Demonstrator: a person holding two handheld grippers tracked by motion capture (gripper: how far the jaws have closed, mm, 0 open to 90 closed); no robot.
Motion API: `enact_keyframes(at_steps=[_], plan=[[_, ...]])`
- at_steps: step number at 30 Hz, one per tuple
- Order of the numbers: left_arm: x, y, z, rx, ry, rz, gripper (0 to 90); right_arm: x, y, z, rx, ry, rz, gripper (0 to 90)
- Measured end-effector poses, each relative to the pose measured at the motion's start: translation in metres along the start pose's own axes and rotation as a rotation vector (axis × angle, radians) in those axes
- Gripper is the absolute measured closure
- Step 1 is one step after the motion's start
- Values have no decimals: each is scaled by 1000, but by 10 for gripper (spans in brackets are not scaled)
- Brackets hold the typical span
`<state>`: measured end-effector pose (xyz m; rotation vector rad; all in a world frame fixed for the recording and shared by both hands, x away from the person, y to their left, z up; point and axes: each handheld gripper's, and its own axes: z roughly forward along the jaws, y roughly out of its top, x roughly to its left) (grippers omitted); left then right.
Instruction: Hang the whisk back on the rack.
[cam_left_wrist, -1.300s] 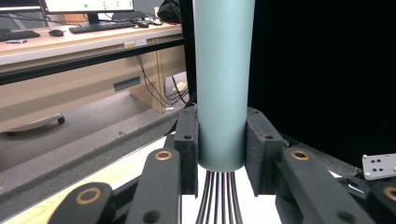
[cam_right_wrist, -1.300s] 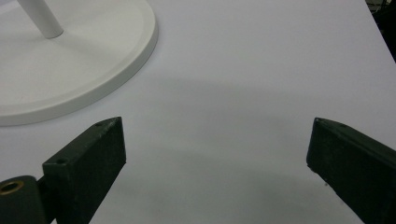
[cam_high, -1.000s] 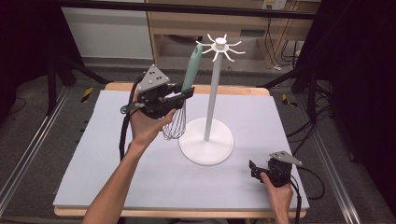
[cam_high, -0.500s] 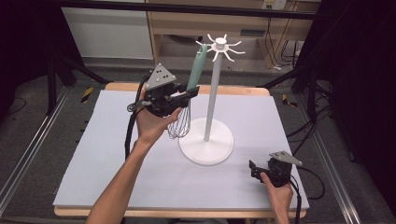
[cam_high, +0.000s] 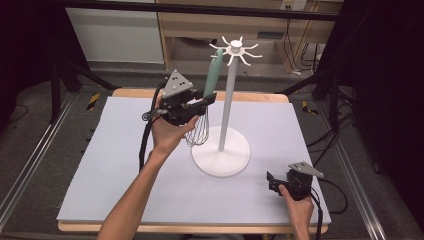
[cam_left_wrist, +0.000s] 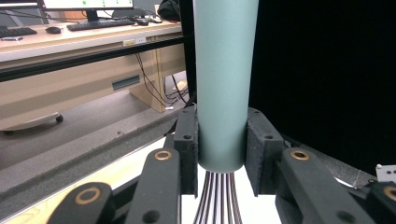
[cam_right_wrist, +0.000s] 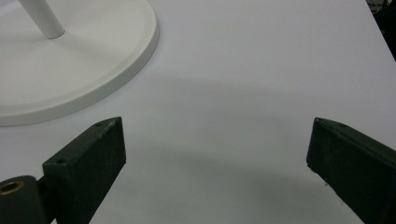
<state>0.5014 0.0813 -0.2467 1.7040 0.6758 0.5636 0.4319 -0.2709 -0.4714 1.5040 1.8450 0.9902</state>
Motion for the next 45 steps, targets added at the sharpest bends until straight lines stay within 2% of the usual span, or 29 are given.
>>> enact_keyframes(at_steps=[22,35,45], plan=[[-1,-6,15,-28,26,16,683,2,0,2,9,2,-3,51],[-2,-7,20,-41,29,3,678,2,0,2,10,4,-2,51],[-1,-10,17,-18,21,4,580,2,0,2,11,7,-1,51]])
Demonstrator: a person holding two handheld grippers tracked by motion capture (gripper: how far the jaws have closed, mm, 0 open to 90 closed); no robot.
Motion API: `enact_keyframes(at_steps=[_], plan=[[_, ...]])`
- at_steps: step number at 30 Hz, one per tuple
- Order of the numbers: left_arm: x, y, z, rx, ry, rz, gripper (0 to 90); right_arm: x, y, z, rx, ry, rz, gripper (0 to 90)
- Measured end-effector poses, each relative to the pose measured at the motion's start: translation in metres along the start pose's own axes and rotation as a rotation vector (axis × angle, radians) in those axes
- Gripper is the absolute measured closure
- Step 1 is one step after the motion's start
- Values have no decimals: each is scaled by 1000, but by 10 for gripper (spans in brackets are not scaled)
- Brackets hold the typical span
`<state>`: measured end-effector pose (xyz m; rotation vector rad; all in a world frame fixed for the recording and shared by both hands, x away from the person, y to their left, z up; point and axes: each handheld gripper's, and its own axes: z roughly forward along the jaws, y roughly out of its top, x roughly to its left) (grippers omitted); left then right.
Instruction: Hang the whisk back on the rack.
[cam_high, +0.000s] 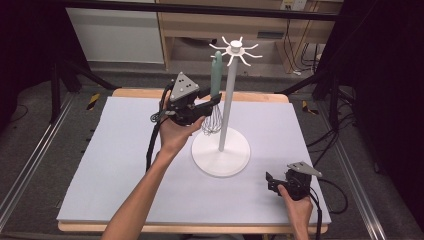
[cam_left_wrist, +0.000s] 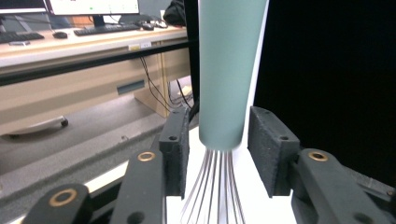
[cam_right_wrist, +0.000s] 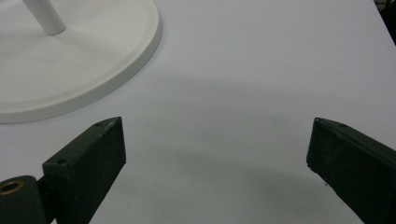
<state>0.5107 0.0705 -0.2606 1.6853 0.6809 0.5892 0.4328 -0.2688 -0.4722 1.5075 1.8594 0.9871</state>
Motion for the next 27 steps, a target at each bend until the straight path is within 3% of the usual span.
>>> enact_keyframes(at_steps=[19,27], plan=[[7,-24,-39,31,-3,-2,427,0,0,0,0,-1,3,51],[12,-53,-56,81,17,-5,406,0,0,0,1,-4,3,51]])
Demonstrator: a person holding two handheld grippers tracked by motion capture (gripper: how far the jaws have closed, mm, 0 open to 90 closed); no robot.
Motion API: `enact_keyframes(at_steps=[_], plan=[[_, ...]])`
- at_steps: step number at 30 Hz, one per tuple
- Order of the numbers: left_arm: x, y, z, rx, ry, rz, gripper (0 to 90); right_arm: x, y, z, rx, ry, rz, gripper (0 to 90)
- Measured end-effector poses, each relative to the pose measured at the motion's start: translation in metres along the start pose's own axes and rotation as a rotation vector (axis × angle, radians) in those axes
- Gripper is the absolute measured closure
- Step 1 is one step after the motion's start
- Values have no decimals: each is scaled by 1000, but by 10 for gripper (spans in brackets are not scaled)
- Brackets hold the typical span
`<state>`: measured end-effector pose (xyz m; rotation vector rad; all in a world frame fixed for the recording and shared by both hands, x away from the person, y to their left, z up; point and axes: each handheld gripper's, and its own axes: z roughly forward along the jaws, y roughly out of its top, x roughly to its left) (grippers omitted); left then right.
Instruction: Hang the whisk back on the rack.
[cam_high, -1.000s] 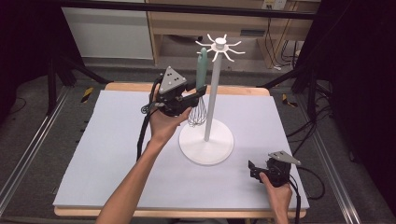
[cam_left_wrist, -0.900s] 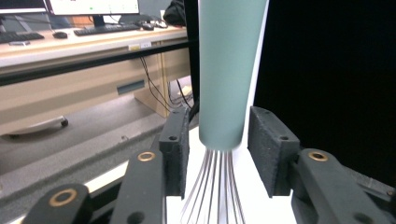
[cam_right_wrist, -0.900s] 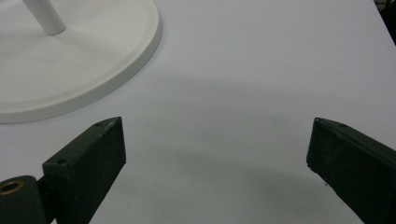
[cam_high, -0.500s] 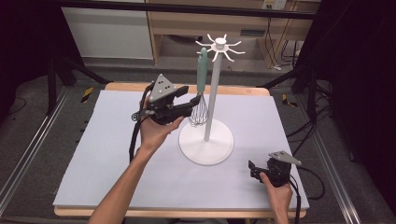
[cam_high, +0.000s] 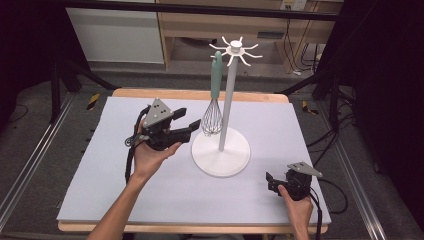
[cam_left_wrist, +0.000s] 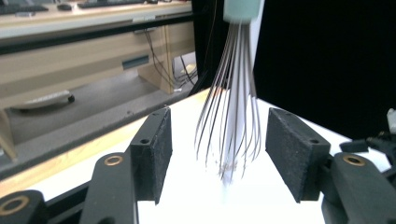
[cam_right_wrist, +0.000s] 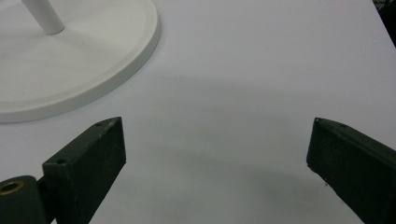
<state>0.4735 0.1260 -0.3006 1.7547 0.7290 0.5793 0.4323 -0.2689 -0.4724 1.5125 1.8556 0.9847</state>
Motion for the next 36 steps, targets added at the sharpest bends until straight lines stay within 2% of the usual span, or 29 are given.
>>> enact_keyframes(at_steps=[10,23,27,31,36], plan=[[12,-37,-13,47,30,-28,392,1,0,0,4,-1,0,51],[34,-82,-29,101,86,-92,384,-1,-1,0,6,-5,4,51],[43,-98,-35,112,118,-116,381,-2,-1,0,11,-7,5,51],[51,-114,-39,149,163,-118,381,-3,-2,-1,10,-9,10,51],[61,-133,-45,183,208,-148,379,-5,-2,-1,13,-20,5,51]])
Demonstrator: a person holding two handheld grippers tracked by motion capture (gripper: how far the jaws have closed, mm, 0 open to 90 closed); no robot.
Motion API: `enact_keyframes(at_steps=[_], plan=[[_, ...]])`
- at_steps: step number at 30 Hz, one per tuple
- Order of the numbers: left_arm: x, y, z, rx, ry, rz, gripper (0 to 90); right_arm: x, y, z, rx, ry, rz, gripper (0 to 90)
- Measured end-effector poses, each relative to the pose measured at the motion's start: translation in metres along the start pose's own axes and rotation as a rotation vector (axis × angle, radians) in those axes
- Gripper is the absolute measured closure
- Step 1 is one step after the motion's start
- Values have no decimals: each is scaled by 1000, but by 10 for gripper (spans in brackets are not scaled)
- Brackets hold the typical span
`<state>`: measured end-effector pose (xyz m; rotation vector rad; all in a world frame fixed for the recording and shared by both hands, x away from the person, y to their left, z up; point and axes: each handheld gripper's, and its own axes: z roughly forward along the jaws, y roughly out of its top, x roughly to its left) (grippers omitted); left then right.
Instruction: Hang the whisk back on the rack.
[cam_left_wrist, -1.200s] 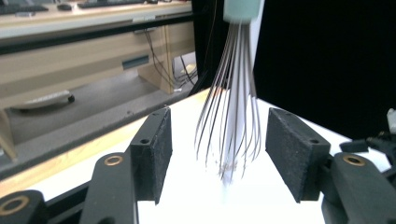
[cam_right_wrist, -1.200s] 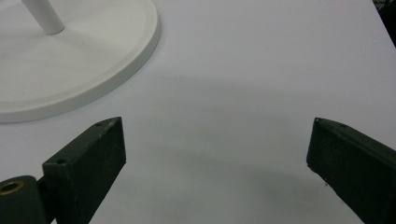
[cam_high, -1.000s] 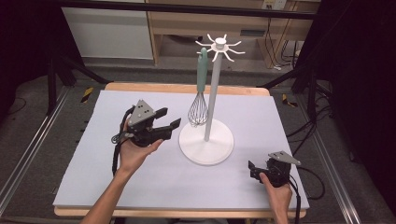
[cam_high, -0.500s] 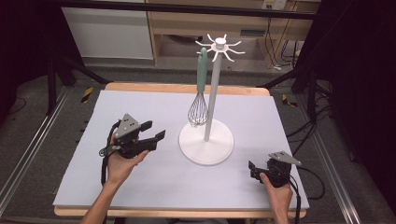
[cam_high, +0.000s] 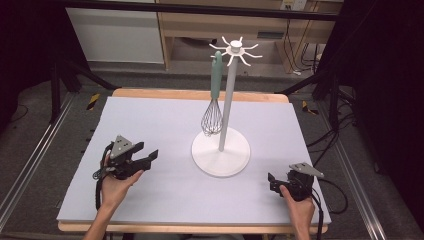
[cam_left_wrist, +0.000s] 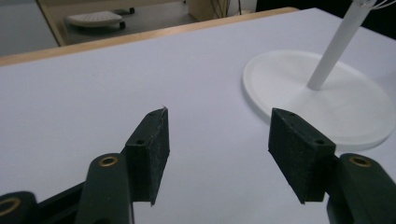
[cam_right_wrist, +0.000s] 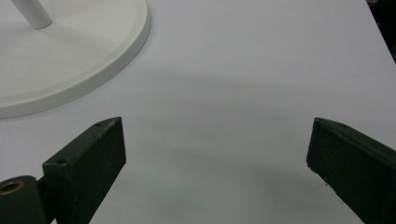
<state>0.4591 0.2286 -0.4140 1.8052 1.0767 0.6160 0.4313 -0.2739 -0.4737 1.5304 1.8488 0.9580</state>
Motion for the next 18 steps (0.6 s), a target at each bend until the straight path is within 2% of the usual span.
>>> enact_keyframes(at_steps=[7,10,15,18], plan=[[17,-19,-2,38,56,-40,357,-3,-1,-1,1,-9,2,51],[25,-28,-3,60,87,-43,351,-5,-1,-2,2,-12,-1,51],[36,-38,-4,81,113,-70,345,-8,-2,-3,4,-19,1,51],[43,-43,-5,95,146,-78,340,-9,-3,-4,4,-19,7,51]])
